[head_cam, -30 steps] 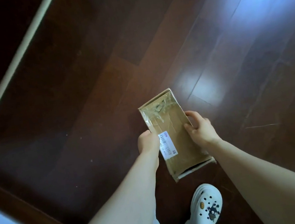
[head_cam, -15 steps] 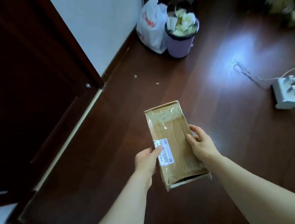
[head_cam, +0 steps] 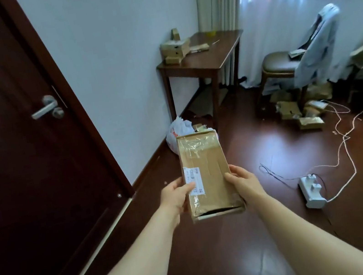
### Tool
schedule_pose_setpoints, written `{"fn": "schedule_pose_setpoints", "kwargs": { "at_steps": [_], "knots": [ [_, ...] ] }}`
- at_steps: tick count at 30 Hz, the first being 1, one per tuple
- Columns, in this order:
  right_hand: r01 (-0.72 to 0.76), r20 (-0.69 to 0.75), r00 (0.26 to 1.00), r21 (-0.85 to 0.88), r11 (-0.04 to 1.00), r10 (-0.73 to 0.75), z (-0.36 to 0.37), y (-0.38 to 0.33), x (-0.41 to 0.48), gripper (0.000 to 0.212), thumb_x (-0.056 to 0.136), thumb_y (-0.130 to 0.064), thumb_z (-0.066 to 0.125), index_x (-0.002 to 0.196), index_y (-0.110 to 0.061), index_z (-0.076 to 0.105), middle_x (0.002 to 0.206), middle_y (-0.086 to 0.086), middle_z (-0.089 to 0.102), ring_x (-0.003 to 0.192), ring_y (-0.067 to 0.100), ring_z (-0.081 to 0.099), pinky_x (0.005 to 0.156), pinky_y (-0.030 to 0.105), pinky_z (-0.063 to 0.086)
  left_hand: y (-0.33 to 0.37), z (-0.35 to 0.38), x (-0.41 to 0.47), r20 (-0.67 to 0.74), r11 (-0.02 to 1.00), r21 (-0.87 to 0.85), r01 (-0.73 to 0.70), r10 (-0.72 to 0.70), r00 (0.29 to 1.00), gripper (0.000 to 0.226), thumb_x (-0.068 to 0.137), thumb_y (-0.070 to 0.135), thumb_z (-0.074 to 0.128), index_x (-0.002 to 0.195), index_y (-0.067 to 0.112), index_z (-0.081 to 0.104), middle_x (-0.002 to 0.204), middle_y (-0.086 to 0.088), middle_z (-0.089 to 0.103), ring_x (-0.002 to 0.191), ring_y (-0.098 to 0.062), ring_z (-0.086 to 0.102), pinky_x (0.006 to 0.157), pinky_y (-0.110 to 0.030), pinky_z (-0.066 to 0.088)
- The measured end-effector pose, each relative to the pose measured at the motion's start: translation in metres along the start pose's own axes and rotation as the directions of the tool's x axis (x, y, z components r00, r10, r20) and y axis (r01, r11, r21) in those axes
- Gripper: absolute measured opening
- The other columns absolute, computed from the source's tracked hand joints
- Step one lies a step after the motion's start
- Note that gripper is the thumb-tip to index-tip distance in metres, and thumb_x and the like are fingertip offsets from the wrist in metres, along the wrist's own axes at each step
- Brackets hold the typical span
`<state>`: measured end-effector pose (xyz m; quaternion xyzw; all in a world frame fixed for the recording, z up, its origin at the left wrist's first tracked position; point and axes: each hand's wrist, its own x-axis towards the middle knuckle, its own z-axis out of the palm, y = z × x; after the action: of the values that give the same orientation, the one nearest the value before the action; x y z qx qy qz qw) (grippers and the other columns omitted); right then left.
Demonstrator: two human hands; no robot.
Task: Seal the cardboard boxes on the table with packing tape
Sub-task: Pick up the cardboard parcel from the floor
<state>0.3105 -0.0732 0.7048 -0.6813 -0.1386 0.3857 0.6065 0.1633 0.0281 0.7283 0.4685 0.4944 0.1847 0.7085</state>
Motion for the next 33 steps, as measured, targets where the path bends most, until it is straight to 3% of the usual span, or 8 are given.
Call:
{"fn": "schedule_pose_setpoints", "kwargs": {
  "at_steps": [2,4,12,16,18,22,24,33],
  "knots": [
    [0.06,-0.011,0.998,0.027,0.998,-0.06,-0.009,-0.023,-0.005,0.023,0.092,-0.015,0.059,0.086,-0.036,0.065,0.085,-0.014,0.072,0.081,0.006,0.066,0.071,0.025,0.052,0.02,0.015,-0.01,0.009,0.999,0.025,-0.032,0.032,0.999,0.024,0.084,0.006,0.067,0.108,0.008,0.068,0.093,-0.011,0.074,0.087,-0.027,0.068,0.09,-0.044,0.051],
    [0.109,-0.025,0.994,0.047,0.993,-0.108,-0.017,-0.041,-0.005,0.023,0.093,-0.016,0.058,0.087,-0.037,0.066,0.081,-0.017,0.072,0.079,0.003,0.067,0.068,0.023,0.051,0.039,0.028,-0.012,0.02,0.997,0.037,-0.069,0.068,0.997,0.018,0.084,0.005,0.066,0.101,0.009,0.071,0.094,-0.013,0.073,0.087,-0.029,0.066,0.092,-0.044,0.049],
    [0.233,-0.092,0.969,0.049,0.971,-0.228,-0.036,-0.084,0.041,0.023,0.095,-0.014,0.056,0.094,-0.036,0.063,0.087,-0.021,0.071,0.083,-0.002,0.066,0.074,0.019,0.051,0.094,0.07,0.039,0.099,0.986,0.048,-0.161,0.155,0.983,0.018,0.083,0.003,0.067,0.1,0.008,0.069,0.094,-0.013,0.072,0.083,-0.025,0.069,0.077,-0.036,0.056],
    [0.241,-0.122,0.965,0.049,0.969,-0.234,-0.033,-0.105,0.097,0.022,0.095,-0.012,0.056,0.097,-0.032,0.063,0.089,-0.017,0.071,0.083,0.001,0.066,0.069,0.017,0.052,0.124,0.085,0.096,0.145,0.985,0.032,-0.171,0.164,0.976,0.014,0.086,0.006,0.066,0.1,0.007,0.067,0.079,-0.005,0.07,0.062,-0.013,0.067,0.051,-0.02,0.052],
    [0.241,-0.145,0.962,0.05,0.969,-0.232,-0.025,-0.119,0.131,0.022,0.095,-0.011,0.056,0.094,-0.032,0.063,0.084,-0.017,0.071,0.076,-0.001,0.066,0.064,0.015,0.052,0.143,0.09,0.127,0.162,0.985,0.044,-0.166,0.157,0.974,0.016,0.087,0.007,0.065,0.103,0.007,0.066,0.08,-0.005,0.069,0.063,-0.012,0.066,0.049,-0.019,0.051],
    [0.22,-0.157,0.965,0.055,0.974,-0.209,-0.001,-0.147,0.196,0.019,0.094,-0.007,0.057,0.105,-0.022,0.063,0.093,-0.005,0.07,0.082,0.008,0.066,0.071,0.019,0.053,0.187,0.088,0.194,0.159,0.985,0.077,-0.157,0.143,0.977,0.019,0.087,0.005,0.064,0.106,0.004,0.065,0.085,-0.008,0.069,0.068,-0.015,0.064,0.045,-0.017,0.049],
    [0.217,-0.164,0.965,0.073,0.974,-0.203,0.006,-0.163,0.224,0.019,0.093,-0.006,0.058,0.103,-0.021,0.063,0.092,-0.005,0.071,0.078,0.006,0.066,0.063,0.015,0.052,0.211,0.092,0.226,0.178,0.986,0.086,-0.146,0.129,0.975,0.017,0.087,0.004,0.063,0.105,0.004,0.065,0.085,-0.008,0.069,0.067,-0.014,0.064,0.043,-0.015,0.047],
    [0.11,-0.204,0.975,0.119,0.987,-0.084,-0.004,-0.203,0.335,0.021,0.093,0.0,0.056,0.109,-0.012,0.06,0.09,0.001,0.068,0.071,0.009,0.065,0.049,0.015,0.05,0.252,0.139,0.353,0.222,0.993,0.077,-0.086,0.067,0.973,0.008,0.089,0.01,0.064,0.097,0.008,0.065,0.076,-0.005,0.071,0.071,-0.016,0.068,0.066,-0.029,0.055]
  ]
}}
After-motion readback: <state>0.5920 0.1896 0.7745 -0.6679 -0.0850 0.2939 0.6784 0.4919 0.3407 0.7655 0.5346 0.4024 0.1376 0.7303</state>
